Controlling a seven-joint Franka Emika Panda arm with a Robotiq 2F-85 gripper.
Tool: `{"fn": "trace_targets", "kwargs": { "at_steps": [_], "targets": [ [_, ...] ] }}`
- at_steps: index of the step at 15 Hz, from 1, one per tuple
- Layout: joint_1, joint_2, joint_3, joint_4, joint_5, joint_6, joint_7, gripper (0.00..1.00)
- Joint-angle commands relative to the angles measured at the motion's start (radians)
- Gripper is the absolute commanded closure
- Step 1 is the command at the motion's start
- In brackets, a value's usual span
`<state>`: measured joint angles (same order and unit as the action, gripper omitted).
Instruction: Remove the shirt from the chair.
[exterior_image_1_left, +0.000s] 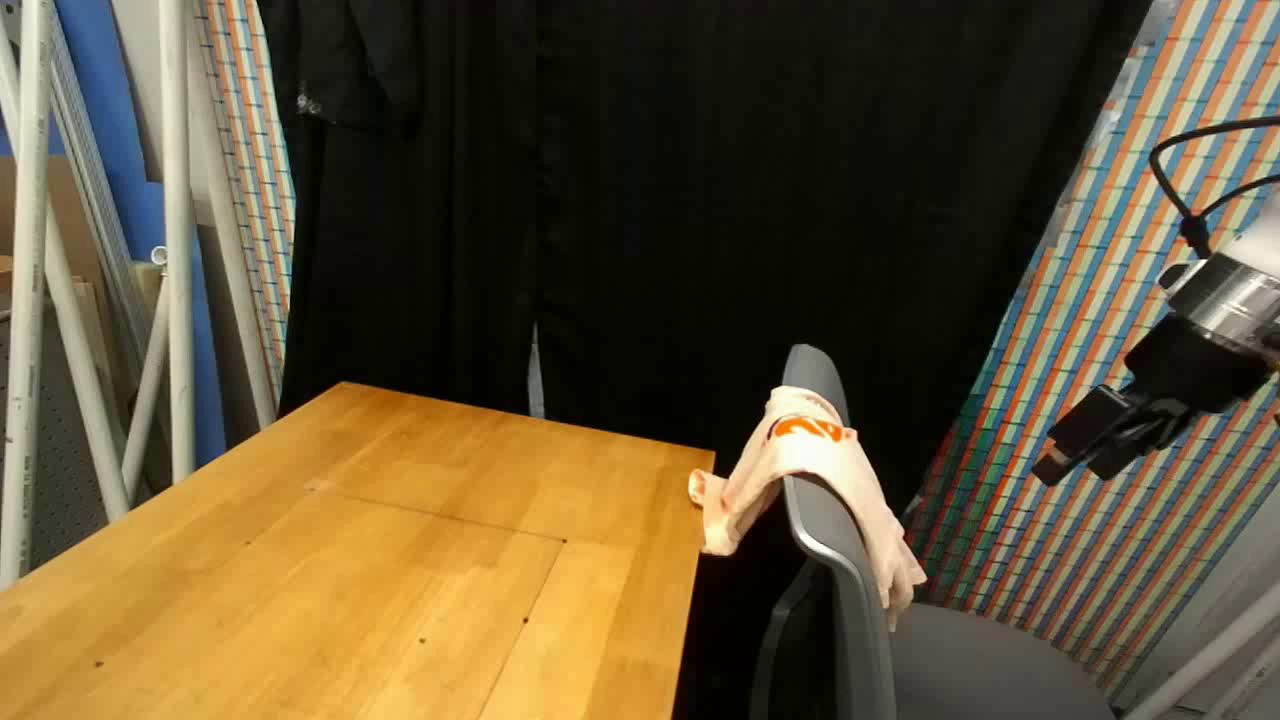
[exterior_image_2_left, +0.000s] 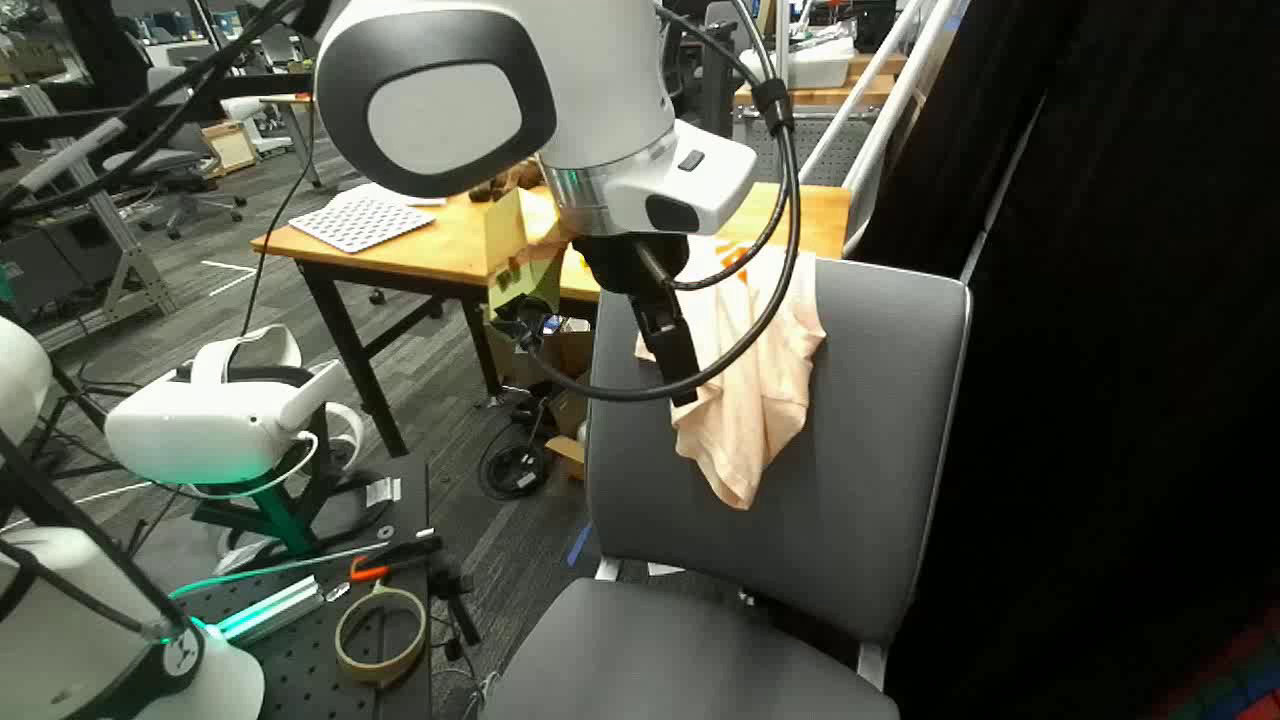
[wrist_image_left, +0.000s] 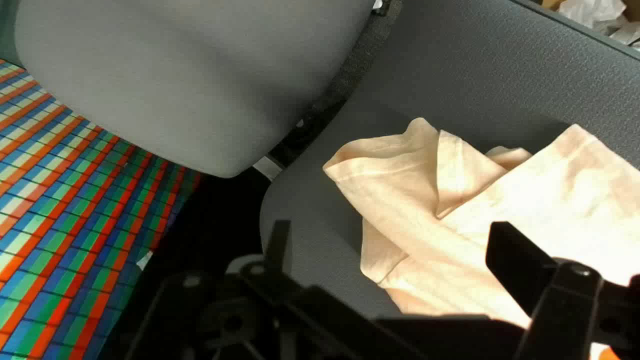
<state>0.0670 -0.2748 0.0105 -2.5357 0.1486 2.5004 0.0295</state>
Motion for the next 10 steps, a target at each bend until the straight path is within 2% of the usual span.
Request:
{"fn": "trace_targets", "kwargs": {
  "at_steps": [1, 8, 10],
  "targets": [
    [-0.005, -0.001, 0.004, 0.002, 0.001, -0.003, -0.001, 0.00],
    [-0.004, 0.004, 0.003, 0.008, -0.005, -0.001, -0.016, 0.00],
    [-0.003, 0.044, 0.007, 0.061, -0.045, -0.010, -0.057, 0.00]
  ]
}}
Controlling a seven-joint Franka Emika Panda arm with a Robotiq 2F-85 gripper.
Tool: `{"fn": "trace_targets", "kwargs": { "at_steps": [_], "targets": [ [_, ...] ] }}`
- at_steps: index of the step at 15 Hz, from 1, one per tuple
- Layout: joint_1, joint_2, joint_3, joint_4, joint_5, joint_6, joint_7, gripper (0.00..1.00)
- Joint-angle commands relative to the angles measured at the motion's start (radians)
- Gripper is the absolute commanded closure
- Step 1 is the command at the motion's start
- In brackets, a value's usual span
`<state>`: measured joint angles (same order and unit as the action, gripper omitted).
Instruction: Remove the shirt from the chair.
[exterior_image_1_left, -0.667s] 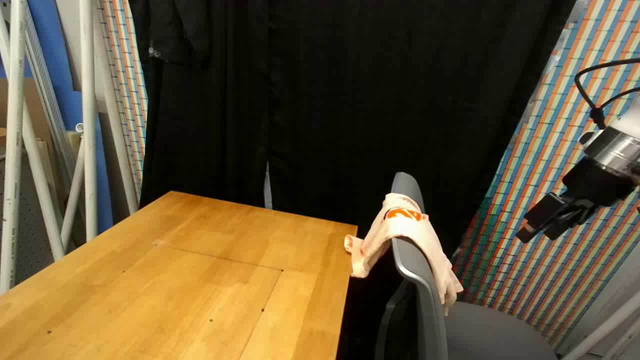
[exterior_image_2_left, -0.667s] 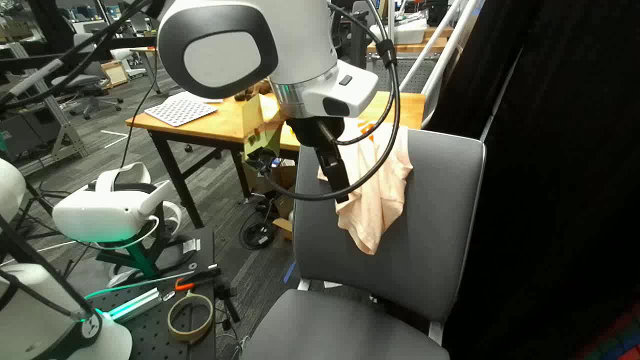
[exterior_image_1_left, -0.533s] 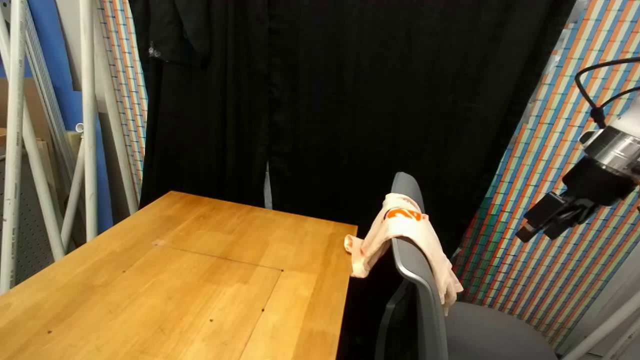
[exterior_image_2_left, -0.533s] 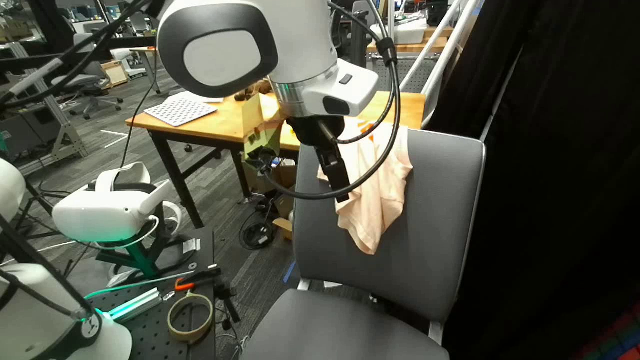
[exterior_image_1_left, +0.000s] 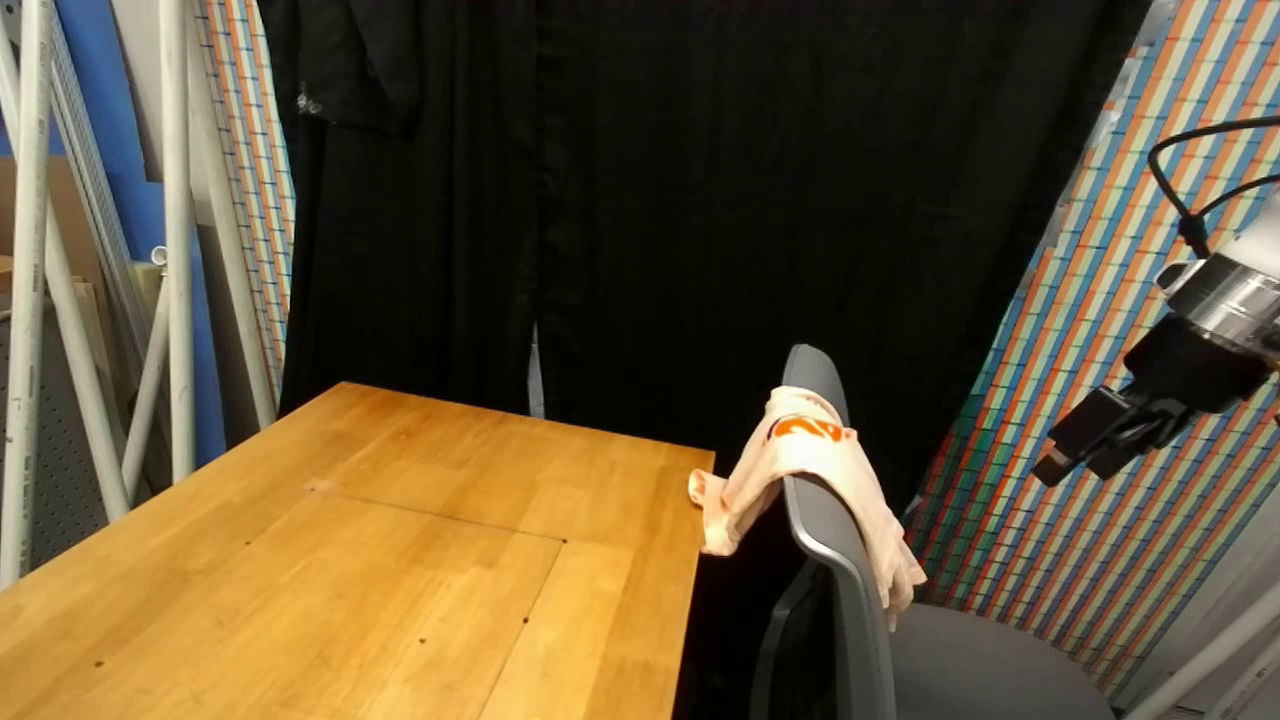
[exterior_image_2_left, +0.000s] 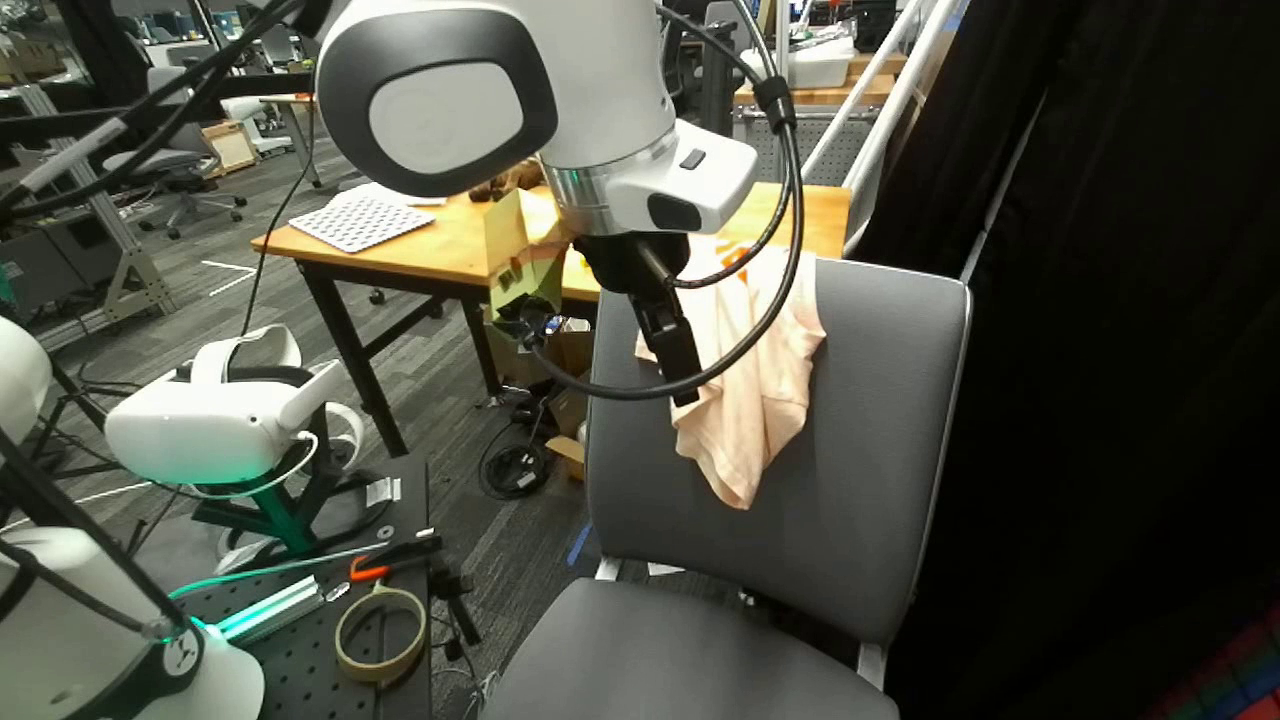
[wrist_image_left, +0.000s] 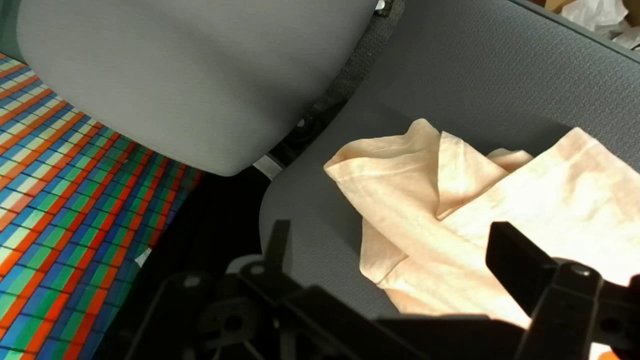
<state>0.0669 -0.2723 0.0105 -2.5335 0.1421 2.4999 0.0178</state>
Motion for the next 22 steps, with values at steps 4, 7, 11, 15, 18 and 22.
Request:
{"fn": "trace_targets", "kwargs": {
  "at_steps": [4, 7, 11, 15, 18, 22],
  "targets": [
    [0.021, 0.132, 0.033, 0.226, -0.118, -0.093, -0.142, 0.00],
    [0.060, 0.212, 0.051, 0.373, -0.067, -0.192, -0.269, 0.00],
    [0.090, 0.321, 0.100, 0.527, -0.060, -0.280, -0.411, 0.00],
    [0.084, 0.486, 0.136, 0.640, -0.120, -0.300, -0.528, 0.00],
    [0.075, 0.596, 0.155, 0.682, -0.150, -0.233, -0.613, 0.00],
    [0.034, 0.696, 0.209, 0.734, -0.089, -0.192, -0.786, 0.32]
  ]
}}
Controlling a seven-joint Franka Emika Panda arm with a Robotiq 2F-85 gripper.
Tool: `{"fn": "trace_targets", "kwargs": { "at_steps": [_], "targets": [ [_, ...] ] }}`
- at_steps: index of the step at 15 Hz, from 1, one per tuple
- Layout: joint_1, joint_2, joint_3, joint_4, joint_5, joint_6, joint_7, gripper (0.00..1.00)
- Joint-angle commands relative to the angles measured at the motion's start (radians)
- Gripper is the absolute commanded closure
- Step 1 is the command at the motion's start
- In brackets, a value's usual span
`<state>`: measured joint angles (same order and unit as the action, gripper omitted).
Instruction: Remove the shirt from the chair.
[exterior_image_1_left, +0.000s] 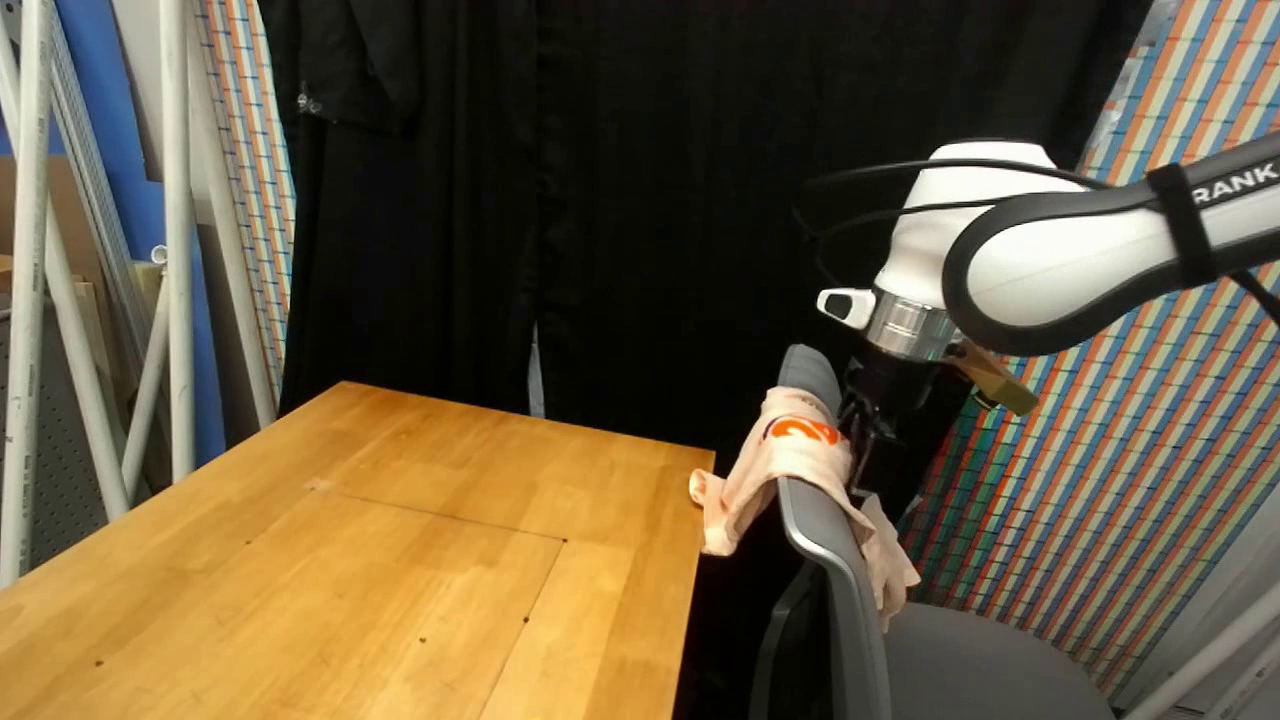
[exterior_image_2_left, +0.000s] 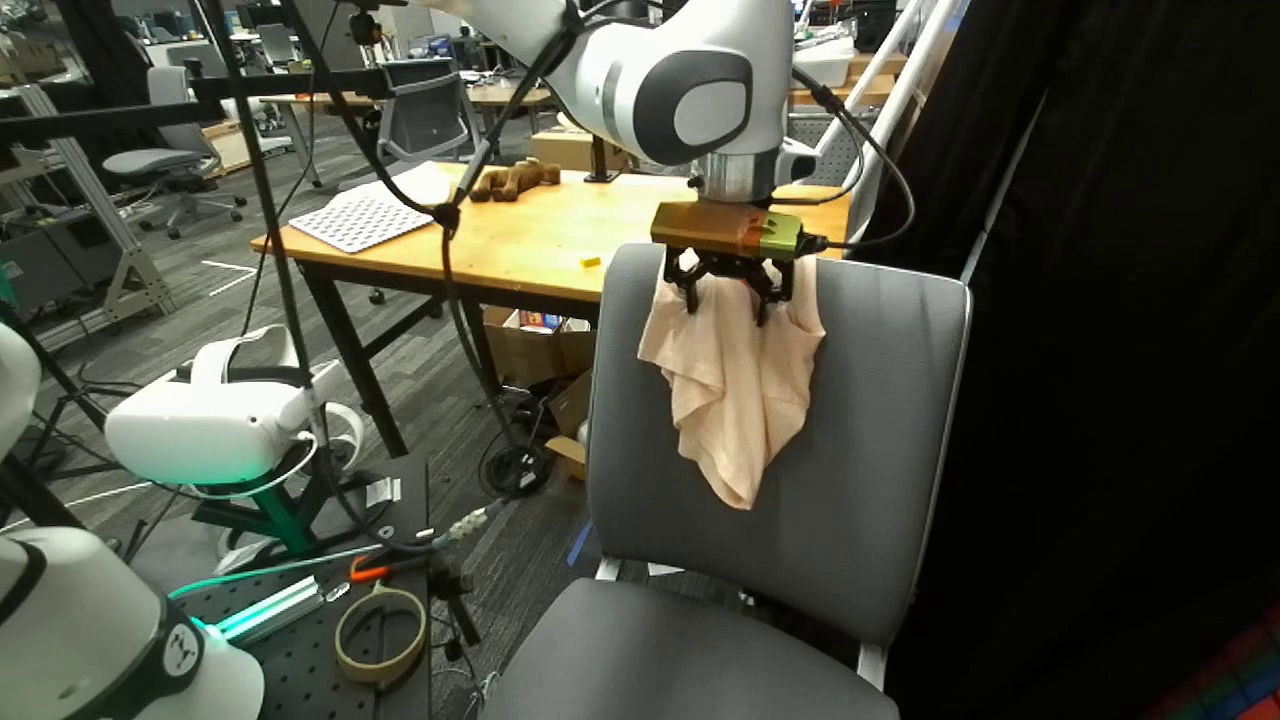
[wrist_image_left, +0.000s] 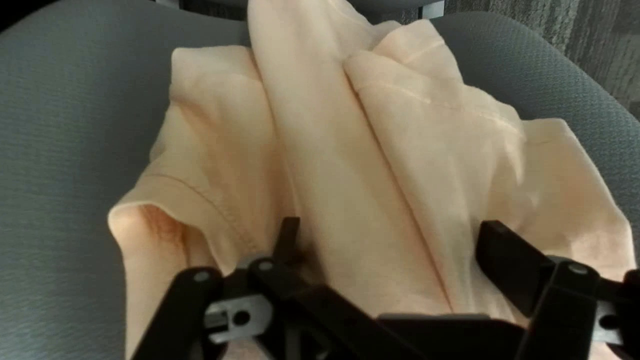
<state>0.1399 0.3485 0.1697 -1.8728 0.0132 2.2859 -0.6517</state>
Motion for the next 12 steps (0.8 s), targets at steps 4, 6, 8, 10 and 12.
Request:
{"fn": "trace_targets", "kwargs": {
  "at_steps": [4, 6, 8, 10, 12],
  "targets": [
    [-0.081, 0.077, 0.083, 0.072, 0.099, 0.017, -0.247, 0.63],
    [-0.082, 0.064, 0.075, 0.055, 0.101, 0.027, -0.251, 0.79],
    [-0.081, 0.038, 0.073, 0.028, 0.100, 0.059, -0.250, 0.90],
    [-0.072, 0.009, 0.073, -0.018, 0.077, 0.118, -0.260, 0.94],
    [-0.069, -0.008, 0.077, -0.057, 0.070, 0.178, -0.280, 0.90]
  ]
}}
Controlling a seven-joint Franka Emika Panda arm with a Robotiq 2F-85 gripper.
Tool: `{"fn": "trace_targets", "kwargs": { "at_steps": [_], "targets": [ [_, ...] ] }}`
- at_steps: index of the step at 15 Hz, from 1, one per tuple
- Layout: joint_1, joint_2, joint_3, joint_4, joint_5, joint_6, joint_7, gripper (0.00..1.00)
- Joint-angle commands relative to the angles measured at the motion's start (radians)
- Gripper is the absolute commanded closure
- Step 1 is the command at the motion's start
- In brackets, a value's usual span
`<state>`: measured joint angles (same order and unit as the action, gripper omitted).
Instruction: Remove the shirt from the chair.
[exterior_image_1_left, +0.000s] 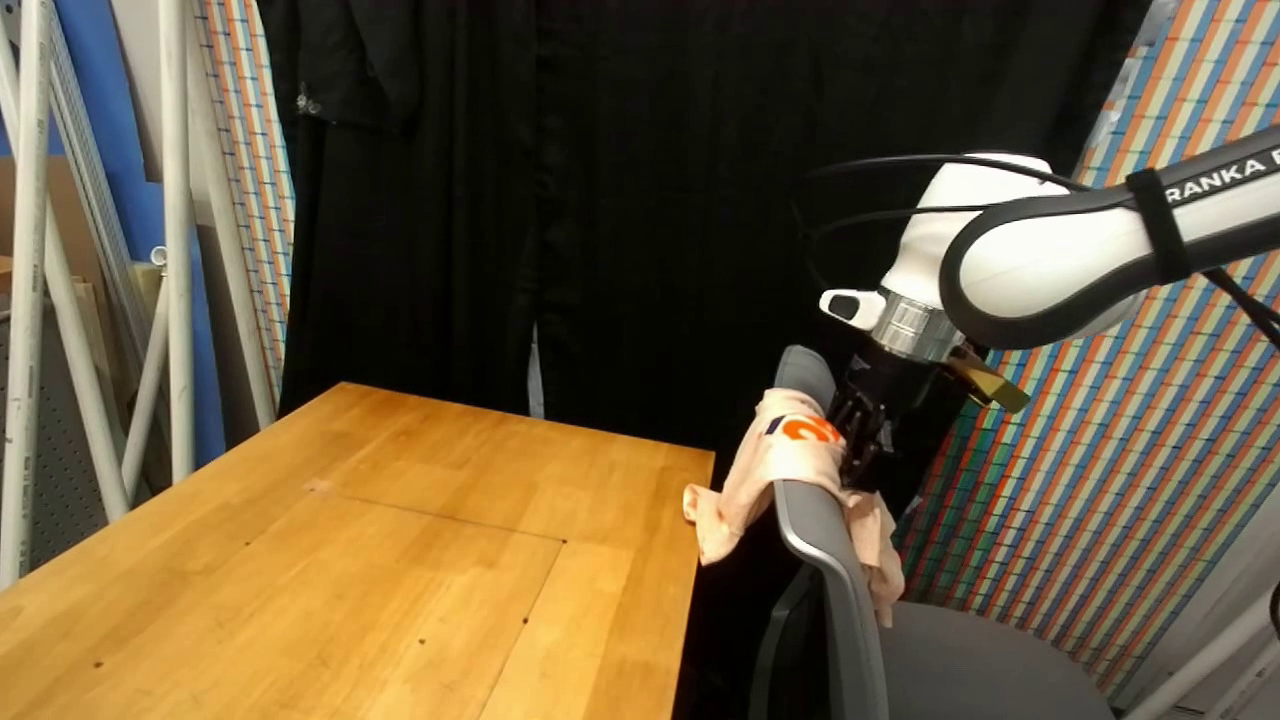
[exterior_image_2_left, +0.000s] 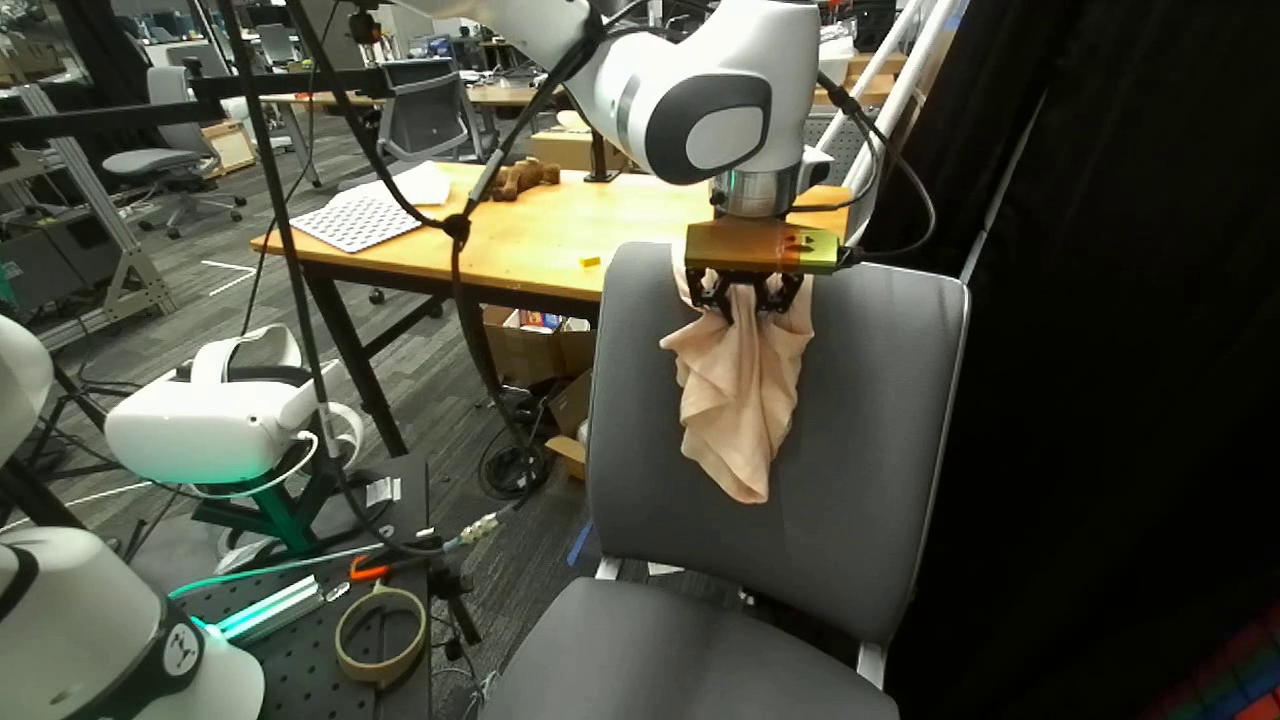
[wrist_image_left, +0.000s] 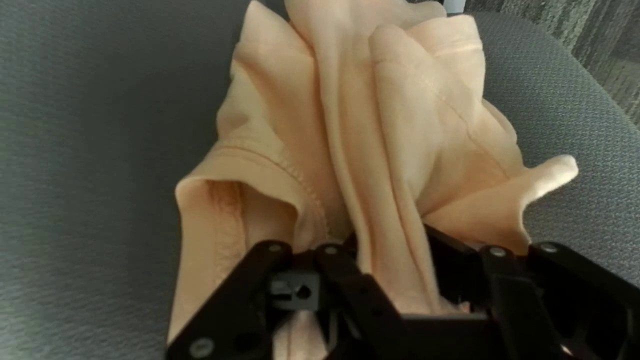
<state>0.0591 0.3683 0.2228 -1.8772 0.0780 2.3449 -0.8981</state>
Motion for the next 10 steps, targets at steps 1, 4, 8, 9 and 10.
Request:
{"fn": "trace_targets", "kwargs": {
  "at_steps": [1, 4, 8, 9, 10],
  "targets": [
    [0.015, -0.044, 0.025, -0.085, -0.004, 0.169, -0.042, 0.90],
    [0.027, -0.107, 0.027, -0.224, -0.069, 0.324, -0.068, 0.90],
    [0.016, -0.176, 0.038, -0.407, -0.116, 0.582, -0.121, 0.91],
    [0.018, -0.185, 0.036, -0.448, -0.140, 0.651, -0.129, 0.91],
    [0.022, -0.185, 0.030, -0.481, -0.172, 0.722, -0.128, 0.91]
  ]
}}
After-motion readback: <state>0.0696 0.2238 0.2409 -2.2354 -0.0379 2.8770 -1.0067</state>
